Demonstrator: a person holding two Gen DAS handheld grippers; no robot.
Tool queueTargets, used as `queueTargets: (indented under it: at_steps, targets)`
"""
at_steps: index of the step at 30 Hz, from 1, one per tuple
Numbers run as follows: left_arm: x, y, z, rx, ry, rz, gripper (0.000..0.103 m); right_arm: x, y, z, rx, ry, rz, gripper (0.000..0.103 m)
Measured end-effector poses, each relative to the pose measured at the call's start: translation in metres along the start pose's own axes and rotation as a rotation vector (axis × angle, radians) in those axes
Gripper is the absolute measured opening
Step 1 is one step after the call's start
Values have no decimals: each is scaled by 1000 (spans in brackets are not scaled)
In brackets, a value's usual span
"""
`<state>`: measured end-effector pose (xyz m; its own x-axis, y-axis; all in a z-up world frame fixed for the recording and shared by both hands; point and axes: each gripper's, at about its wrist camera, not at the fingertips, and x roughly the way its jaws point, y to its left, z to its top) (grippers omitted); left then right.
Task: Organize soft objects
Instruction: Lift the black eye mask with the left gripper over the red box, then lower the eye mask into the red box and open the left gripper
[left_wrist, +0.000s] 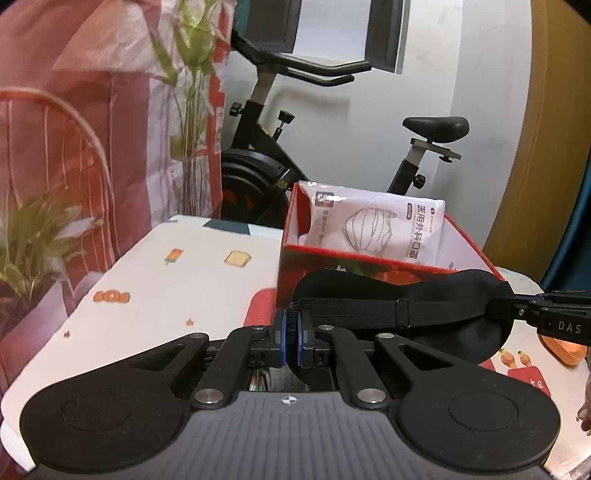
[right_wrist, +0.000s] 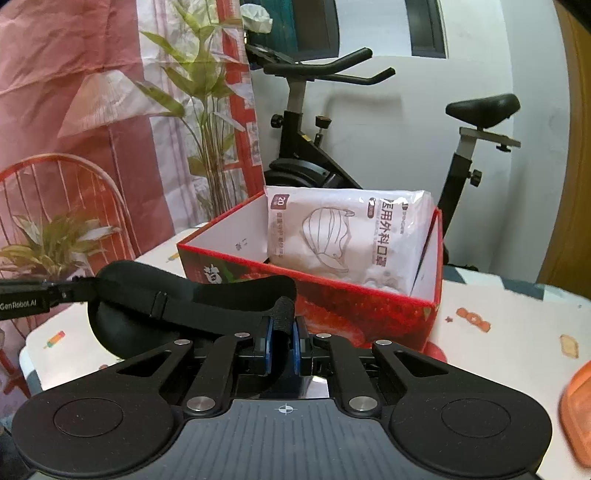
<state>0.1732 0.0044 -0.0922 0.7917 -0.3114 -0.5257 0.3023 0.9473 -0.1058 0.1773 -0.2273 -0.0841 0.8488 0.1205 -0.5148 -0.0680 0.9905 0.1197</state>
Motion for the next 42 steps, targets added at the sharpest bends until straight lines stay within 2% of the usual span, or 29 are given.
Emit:
queueTargets:
  at_steps: [8,12,17,20,23,26,30,37,42]
  targets:
    - [4,1,34,8,-75,-10,6,-7,-4,33,-17,-61,1,10]
    - [10,-6,58,50,-126,-3,6,4,-10,55,11,-83,-2,9]
    - [44,-12,93,59,-124,1,6,30,-17,83,-15,-97,-36,9]
    - [70,-22,107,124,-119,7,6,50,-28,94,-28,-85,-63,9]
    - [103,-31,114,155,-76,1,6,78,-44,99,-12,-35,-90,9]
    - [142,-32,113,137,27,-32,6,109,-58,96,36,67,-118,9]
    - [175,-37,102,160,119,-33,6,144,-69,86,99,174,-127,9]
    - [199,-40,91,205,210,-73,7,167,-71,70,180,286,-102,9]
    - [204,-48,85,266,241,-105,7,172,-68,67,167,316,-137,9]
